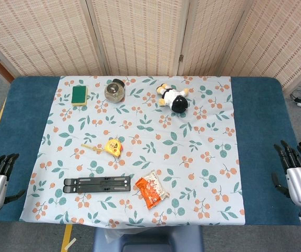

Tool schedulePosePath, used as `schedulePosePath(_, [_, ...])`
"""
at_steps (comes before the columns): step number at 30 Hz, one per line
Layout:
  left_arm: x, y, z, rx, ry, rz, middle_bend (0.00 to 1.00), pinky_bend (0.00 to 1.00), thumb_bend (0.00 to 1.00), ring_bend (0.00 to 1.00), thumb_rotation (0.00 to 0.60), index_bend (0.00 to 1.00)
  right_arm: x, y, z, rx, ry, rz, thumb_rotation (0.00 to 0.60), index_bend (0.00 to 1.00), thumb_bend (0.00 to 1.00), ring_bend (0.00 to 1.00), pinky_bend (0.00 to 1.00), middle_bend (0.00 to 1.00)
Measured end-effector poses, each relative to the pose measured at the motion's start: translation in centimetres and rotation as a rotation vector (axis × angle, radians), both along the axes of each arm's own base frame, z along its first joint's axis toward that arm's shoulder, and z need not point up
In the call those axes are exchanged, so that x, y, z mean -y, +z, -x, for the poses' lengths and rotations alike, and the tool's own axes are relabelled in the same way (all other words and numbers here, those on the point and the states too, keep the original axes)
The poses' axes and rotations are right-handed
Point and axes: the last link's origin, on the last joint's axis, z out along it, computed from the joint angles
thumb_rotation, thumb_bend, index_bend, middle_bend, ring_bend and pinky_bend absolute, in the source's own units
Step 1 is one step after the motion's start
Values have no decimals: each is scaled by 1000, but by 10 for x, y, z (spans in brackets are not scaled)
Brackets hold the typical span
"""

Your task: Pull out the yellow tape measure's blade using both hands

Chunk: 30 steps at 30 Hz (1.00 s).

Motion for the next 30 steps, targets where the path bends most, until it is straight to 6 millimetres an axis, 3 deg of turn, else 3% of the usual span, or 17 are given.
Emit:
schedulePosePath(17, [-19, 0, -7, 20, -50, 11, 144, 0, 135, 125, 600, 129, -1, 4, 2, 1, -7, 22, 600, 0, 474, 126, 0, 36])
schedulePosePath(21, [-35, -2, -13, 30, -80, 38, 144, 0, 136, 127, 600, 135, 1, 6, -1, -11, -1, 22, 600, 0, 474, 129, 0, 31])
schedulePosePath(30, [-95, -22, -35, 22, -177, 168, 144, 0, 138, 134, 600, 158, 2, 9, -4, -11, 1, 27, 600, 0, 474, 129, 0, 1])
